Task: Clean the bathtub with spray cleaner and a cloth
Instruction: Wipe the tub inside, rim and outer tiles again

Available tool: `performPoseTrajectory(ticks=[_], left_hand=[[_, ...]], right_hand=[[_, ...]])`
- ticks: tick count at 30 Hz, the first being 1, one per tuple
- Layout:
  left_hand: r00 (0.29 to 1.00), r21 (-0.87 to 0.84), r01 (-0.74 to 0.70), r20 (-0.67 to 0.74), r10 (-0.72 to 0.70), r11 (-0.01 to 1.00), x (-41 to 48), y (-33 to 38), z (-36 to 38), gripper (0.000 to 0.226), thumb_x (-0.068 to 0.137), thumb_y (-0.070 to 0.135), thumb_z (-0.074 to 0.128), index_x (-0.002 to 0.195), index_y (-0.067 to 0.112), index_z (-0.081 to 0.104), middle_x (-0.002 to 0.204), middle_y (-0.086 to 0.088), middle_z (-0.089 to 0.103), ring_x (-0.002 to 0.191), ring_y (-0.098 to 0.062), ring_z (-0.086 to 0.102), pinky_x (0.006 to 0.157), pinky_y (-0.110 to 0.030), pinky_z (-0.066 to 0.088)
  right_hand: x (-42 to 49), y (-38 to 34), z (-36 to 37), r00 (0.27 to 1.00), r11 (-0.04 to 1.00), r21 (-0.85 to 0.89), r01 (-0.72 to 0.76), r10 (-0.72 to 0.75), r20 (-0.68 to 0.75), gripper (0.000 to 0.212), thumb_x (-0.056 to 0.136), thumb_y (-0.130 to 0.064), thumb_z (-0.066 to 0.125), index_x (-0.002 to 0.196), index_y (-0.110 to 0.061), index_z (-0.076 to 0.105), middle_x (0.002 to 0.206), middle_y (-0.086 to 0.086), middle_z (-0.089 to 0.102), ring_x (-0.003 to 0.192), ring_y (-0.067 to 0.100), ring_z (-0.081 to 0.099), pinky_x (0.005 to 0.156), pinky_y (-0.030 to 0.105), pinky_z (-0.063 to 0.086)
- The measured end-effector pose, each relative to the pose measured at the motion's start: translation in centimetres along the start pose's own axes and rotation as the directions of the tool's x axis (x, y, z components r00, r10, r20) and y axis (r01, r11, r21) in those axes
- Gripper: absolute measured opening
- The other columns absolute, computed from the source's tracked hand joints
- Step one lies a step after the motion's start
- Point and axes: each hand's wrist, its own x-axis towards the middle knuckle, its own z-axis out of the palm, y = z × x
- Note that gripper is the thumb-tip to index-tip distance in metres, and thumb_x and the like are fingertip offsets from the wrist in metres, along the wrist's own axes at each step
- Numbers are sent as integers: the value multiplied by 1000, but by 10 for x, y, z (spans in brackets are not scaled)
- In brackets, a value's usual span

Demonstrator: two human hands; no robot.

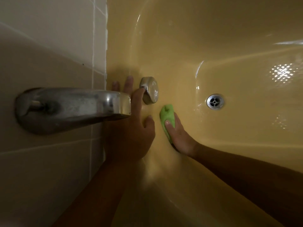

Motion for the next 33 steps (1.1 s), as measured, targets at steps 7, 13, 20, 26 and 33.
performPoseTrajectory(ticks=[7, 13, 20, 26, 33], left_hand=[[998, 88, -58, -27, 61, 994, 15, -3, 4, 69, 93, 31, 56, 159, 25, 38, 173, -4, 16, 159, -35, 8, 127, -55, 11], [992, 43, -63, -102, 67, 997, 28, -4, 6, 48, 109, 41, 35, 151, 25, 53, 169, -4, 27, 158, -34, 18, 125, -57, 16], [996, 120, -66, -60, 73, 991, 43, 0, 3, 53, 105, 48, 33, 151, 29, 52, 171, -1, 24, 159, -34, 14, 125, -58, 15], [993, 142, -93, -52, 101, 986, 52, -1, 6, 54, 101, 48, 37, 149, 31, 55, 171, 1, 24, 159, -34, 12, 124, -60, 18], [992, 129, -110, -45, 116, 986, 58, -3, 7, 51, 101, 45, 40, 147, 32, 57, 171, 4, 21, 160, -33, 8, 124, -59, 17]], right_hand=[[12, -28, 10, 973, 966, 177, -188, 207, -100, 88, 87, -84, 33, 161, -39, 22, 163, -7, 37, 150, 22, 36, 123, 51, 30], [-82, -91, 14, 964, 971, 12, 239, -238, 122, 58, 106, -60, 30, 154, -57, -1, 171, -23, -2, 154, -7, -9, 124, 19, 0], [-15, -30, -1, 986, 985, -61, 161, -158, 48, 54, 108, -57, 29, 151, -55, -3, 171, -12, 2, 157, 2, -4, 128, 30, 3], [60, 54, -34, 985, 938, -336, -88, 31, -170, 78, 101, -68, 17, 166, -27, 3, 174, 8, 5, 160, 25, 1, 129, 46, 2], [118, 33, -48, 819, 874, -178, -452, 327, -471, 66, 108, -59, 21, 164, -38, -6, 173, 3, -16, 158, 32, -19, 125, 54, -14]])
